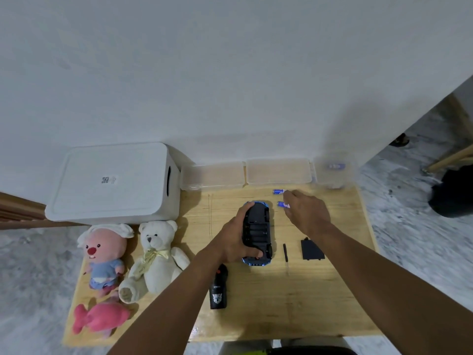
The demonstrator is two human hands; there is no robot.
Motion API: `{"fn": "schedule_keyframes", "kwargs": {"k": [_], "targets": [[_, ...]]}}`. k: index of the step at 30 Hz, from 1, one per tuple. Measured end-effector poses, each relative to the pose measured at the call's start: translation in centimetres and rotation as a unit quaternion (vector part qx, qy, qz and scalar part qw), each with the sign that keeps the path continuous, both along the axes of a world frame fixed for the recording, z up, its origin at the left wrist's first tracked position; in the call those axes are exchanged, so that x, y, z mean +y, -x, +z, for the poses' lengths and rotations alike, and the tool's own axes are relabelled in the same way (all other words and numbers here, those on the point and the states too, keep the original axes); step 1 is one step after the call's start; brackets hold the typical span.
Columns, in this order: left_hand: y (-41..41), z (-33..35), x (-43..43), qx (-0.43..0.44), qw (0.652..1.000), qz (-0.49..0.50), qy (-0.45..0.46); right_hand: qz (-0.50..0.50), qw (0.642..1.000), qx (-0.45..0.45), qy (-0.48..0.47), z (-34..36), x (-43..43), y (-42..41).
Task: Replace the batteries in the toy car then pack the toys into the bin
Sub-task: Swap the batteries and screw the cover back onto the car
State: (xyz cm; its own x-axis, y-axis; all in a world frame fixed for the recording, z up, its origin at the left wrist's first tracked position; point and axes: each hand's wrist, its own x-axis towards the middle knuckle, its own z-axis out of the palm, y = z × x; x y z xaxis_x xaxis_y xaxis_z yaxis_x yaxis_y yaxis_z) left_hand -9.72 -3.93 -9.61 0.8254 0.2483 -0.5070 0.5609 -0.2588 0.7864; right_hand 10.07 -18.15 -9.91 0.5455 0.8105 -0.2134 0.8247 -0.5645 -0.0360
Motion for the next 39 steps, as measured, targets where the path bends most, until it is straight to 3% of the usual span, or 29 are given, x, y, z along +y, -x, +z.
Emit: {"fn": "schedule_keyframes", "kwargs": {"k": [5, 14, 23, 26, 32, 35, 39], "targets": [[-0.1, 0.2, -0.1, 0.000, 1.000, -0.002, -0.001, 0.010, 1.000, 0.015, 0.018, -0.3, -0.3, 0.2], [-0.2, 0.3, -0.1, 0.010, 1.000, -0.003, -0.002, -0.073, 0.992, 0.101, 0.030, 1.2, -0.8, 0.0], [-0.2, 0.5, -0.2, 0.016, 1.000, -0.001, -0.007, -0.130, 0.981, 0.132, -0.054, 0.5, 0.8, -0.5], [-0.4, 0.7, -0.2, 0.013, 1.000, -0.003, -0.017, -0.090, 0.988, 0.101, -0.074, 0.4, 0.9, -0.5], [-0.3, 0.6, -0.1, 0.004, 0.999, -0.006, -0.035, -0.026, 0.999, 0.021, -0.023, 0.4, 1.2, 0.2], [-0.3, 0.6, -0.1, 0.002, 0.999, -0.003, -0.044, -0.017, 1.000, -0.003, 0.018, 0.0, 1.5, 0.5], [-0.4, 0.6, 0.0, -0.004, 0.999, 0.004, -0.049, -0.036, 0.999, -0.005, 0.004, -0.5, 1.7, 0.5]]}}
